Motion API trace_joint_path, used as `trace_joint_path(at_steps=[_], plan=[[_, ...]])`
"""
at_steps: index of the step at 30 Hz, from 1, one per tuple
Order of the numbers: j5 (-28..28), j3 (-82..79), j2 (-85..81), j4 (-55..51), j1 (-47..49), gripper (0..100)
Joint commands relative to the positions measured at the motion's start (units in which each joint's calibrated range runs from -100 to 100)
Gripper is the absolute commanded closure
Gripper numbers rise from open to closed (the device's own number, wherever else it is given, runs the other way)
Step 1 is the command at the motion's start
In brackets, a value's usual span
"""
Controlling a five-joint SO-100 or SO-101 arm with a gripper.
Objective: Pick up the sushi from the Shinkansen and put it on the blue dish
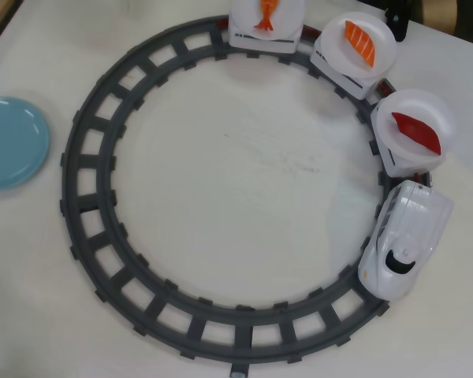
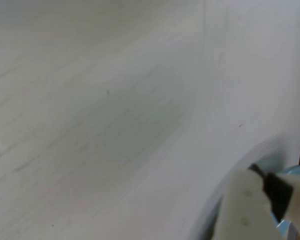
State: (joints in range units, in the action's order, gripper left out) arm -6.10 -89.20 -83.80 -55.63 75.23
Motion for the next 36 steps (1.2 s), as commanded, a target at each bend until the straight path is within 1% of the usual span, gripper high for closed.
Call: trace_joint_path(at_steps=[1, 19, 21, 27, 29, 33, 36], plan=[[0.0, 0.3, -0.4, -0.3, -0.1, 97], [0.0, 0.8, -0.4, -0.3, -0.8, 97], [0.2, 1.5, -0.4, -0.3, -3.8, 97], [0.4, 6.5, 0.6, -0.3, -17.3, 97], [0.1, 7.8, 0.6, -1.4, -19.2, 97], [0.0, 12.0, 0.6, -5.1, -20.1, 97], [-0.1, 13.9, 1.1, -5.9, -22.9, 97]])
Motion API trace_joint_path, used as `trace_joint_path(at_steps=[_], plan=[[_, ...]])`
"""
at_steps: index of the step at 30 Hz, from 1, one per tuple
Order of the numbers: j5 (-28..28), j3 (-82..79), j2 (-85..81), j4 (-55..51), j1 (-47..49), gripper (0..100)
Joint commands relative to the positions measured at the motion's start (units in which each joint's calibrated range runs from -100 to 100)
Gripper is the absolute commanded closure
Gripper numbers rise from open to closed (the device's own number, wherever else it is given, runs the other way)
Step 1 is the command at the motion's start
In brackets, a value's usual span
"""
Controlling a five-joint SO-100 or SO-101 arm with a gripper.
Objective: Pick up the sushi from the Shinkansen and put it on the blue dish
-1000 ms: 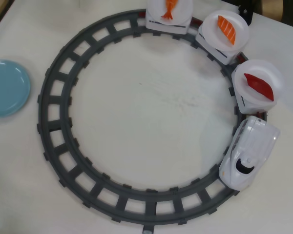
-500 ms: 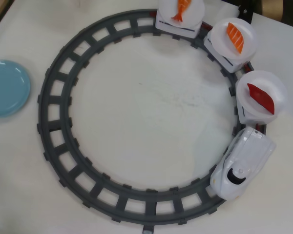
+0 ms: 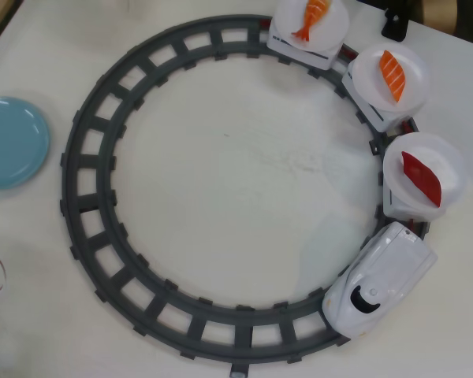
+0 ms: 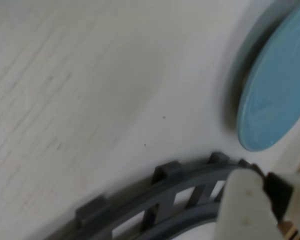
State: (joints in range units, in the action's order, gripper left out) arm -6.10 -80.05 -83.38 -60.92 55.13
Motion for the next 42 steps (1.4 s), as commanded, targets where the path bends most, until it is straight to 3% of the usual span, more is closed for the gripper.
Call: trace_joint_path(at_steps=[1, 14, 27, 42], plan=[[-0.1, 5.7, 1.5, -0.7, -4.4, 97], [-0.9, 27.5, 26.7, -5.3, -26.6, 97], [5.8, 44.3, 43.7, -8.2, -49.3, 97], [11.3, 48.3, 48.8, -8.2, -60.3, 97]])
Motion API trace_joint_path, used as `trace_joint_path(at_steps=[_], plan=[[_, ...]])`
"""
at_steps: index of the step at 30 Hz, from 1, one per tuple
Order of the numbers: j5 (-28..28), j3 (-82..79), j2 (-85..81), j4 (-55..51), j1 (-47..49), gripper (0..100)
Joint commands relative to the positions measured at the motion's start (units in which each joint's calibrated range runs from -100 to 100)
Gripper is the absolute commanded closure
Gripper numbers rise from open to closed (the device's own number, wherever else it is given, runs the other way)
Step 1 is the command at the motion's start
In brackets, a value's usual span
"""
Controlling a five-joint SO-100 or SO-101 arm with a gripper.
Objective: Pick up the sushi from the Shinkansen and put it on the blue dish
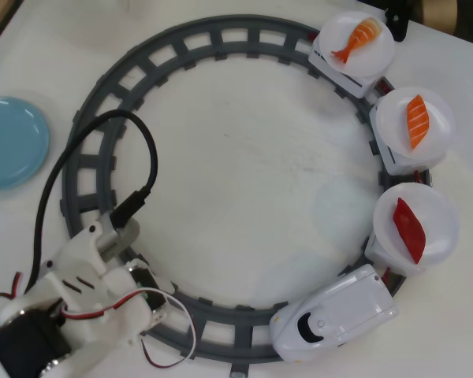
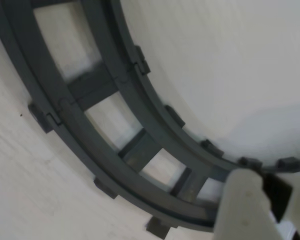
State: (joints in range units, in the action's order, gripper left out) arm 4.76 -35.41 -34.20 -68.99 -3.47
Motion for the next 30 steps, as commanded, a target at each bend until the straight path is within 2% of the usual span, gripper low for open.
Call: trace_joint_path(at_steps=[1, 7, 14, 27, 30], plan=[[0.5, 3.7, -0.3, -0.1, -2.3, 97], [0.6, 5.8, 0.4, -0.1, -5.2, 97], [5.1, 8.1, 2.9, -0.1, -11.3, 97], [5.2, 20.0, 12.4, -2.8, -12.4, 97], [7.2, 24.9, 14.5, -4.9, -14.0, 97]])
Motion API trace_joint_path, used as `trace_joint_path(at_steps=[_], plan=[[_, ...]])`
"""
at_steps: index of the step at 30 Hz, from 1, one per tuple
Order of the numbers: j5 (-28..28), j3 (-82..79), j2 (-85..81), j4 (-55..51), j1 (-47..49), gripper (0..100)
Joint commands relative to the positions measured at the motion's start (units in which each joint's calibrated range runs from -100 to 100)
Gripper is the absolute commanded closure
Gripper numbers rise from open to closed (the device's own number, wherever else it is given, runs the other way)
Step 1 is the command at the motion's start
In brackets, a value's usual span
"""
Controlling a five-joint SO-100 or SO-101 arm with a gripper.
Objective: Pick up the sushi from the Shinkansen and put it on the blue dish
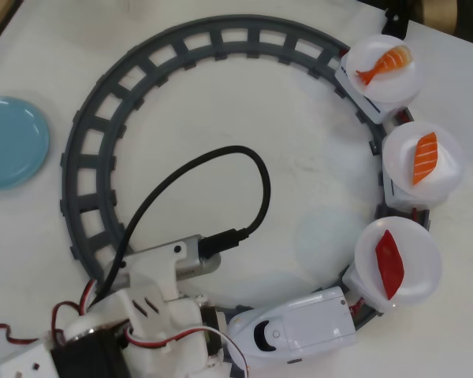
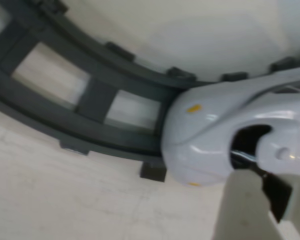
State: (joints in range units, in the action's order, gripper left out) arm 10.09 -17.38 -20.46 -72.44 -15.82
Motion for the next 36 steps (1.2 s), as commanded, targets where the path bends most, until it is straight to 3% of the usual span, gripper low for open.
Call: trace_joint_path(at_steps=[1, 12, 17, 33, 36], plan=[[3.1, 8.4, 1.6, -2.2, -2.6, 97], [12.7, 13.8, 6.3, -6.3, -4.5, 97], [14.3, 14.0, 6.4, -5.8, -4.6, 97], [13.7, 15.5, 13.4, 5.6, -8.3, 97], [11.1, 17.7, 16.3, 6.2, -9.1, 97]])
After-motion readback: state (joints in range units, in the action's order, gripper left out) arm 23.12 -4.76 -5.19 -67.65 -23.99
